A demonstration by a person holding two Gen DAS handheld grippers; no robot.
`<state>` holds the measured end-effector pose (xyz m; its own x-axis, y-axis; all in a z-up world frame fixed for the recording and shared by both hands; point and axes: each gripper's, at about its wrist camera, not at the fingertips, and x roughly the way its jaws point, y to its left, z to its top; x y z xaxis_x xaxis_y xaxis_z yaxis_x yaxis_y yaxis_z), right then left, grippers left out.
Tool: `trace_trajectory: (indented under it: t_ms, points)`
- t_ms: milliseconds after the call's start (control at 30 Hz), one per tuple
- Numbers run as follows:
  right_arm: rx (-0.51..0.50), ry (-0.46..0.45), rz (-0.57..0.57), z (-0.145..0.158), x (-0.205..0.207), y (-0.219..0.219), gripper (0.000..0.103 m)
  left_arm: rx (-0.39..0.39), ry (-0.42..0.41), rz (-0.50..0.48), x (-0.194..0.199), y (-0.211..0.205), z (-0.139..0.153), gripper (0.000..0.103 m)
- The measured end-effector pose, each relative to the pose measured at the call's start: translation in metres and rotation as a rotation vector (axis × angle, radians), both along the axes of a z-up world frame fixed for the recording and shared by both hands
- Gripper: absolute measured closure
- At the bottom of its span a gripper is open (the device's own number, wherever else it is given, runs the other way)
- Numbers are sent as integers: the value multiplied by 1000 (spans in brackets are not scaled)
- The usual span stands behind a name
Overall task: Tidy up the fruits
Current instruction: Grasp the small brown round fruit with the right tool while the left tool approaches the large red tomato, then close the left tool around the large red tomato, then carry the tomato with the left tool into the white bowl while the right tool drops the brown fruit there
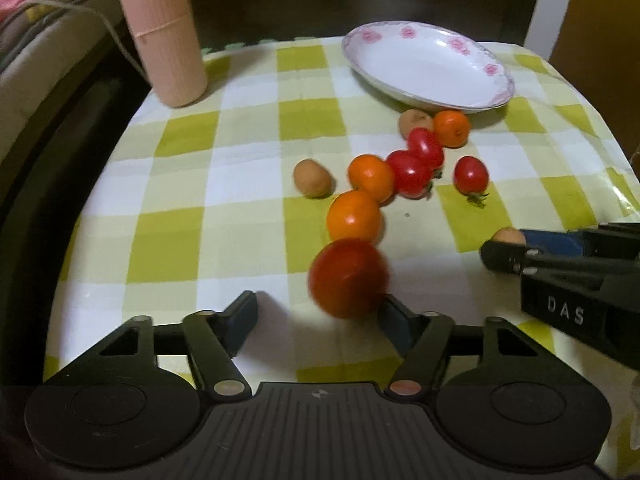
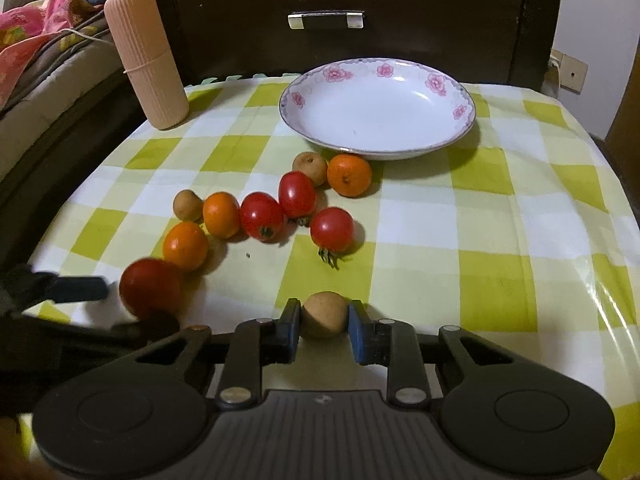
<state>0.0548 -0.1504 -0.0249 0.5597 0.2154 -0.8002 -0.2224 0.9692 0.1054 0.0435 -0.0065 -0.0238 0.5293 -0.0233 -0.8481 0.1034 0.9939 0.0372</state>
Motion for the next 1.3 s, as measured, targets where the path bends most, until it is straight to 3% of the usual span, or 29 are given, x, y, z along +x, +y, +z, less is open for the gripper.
trace_trajectory:
  t_ms: [233,700,767,900,1300]
  points:
    - [46,9,-15,1,-5,-9,78,-15,-6,3,11,-2,-1,36]
    - [72,29,-27,2,-8,-14,78,-7,-18,12,18,-2,-4,28]
    - [78,40,-34,2,-11,-16,78,-10,-17,11,17,-3,-3,33]
    - [99,58,-53,4,-14,-22,78,-2,-19,-24,13,-9,0,53]
    - [99,37,-77,21,-22,-25,78,-89,4,-1,5,2,13,54]
